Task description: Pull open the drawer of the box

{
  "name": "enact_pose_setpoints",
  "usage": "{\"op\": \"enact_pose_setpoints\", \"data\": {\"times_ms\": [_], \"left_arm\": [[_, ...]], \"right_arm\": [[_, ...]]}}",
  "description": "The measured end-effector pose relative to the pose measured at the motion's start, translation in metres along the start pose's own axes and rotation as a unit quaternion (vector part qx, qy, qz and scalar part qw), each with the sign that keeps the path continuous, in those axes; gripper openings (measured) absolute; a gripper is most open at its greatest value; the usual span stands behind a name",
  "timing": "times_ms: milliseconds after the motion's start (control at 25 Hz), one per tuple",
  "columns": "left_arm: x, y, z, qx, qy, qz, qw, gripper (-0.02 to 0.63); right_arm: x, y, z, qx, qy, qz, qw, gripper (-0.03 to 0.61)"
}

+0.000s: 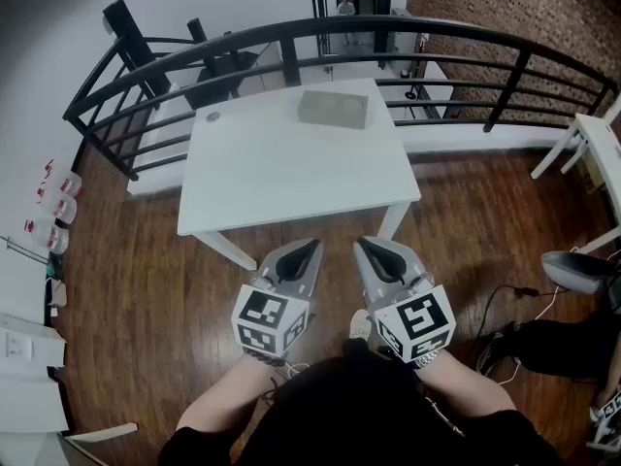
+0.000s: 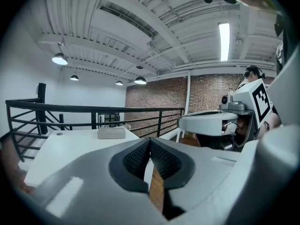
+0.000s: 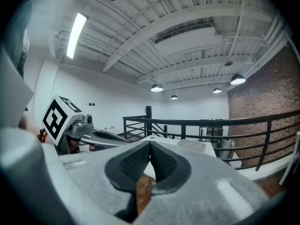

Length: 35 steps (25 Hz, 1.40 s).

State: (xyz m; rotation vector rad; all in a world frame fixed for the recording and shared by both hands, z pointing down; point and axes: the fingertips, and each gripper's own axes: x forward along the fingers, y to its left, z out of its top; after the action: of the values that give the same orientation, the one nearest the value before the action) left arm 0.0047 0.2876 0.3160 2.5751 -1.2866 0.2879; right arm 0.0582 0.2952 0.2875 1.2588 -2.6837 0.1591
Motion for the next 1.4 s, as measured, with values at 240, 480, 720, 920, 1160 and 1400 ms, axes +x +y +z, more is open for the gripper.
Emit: {"op": "enact_pose_setpoints", "data": {"times_ms": [240,480,720,920,1160,1400], "left_arm": [[0.051,0.012,0.010,-0.004,0.006,0.008,0.9999,0.015],[0.088,0.017,0.024,-0.005,0.009,0.022,0.9997,0.015],[0.109,0.023,0.034,0.000,0.007,0.040,0.9992,0.015],[0.121,0.023,0.042,0.005,0.005,0.046,0.9989,0.015],[0.133,0.028,0.050,0.007,0.006,0.047,0.9988,0.015],[0.145,0.040,0.057,0.005,0.001,0.051,0.9987,0.015]], "right_arm": [[0.024,-0.049,0.002,0.002,0.003,0.006,1.000,-0.008],[0.038,-0.085,0.007,0.003,0.003,0.022,1.000,-0.008],[0.047,-0.107,0.011,-0.001,-0.004,0.038,0.999,-0.008],[0.048,-0.118,0.017,-0.005,-0.010,0.046,0.999,-0.008],[0.057,-0.127,0.024,-0.011,-0.010,0.051,0.999,-0.008],[0.071,-0.137,0.029,-0.017,-0.010,0.053,0.998,-0.008]]}}
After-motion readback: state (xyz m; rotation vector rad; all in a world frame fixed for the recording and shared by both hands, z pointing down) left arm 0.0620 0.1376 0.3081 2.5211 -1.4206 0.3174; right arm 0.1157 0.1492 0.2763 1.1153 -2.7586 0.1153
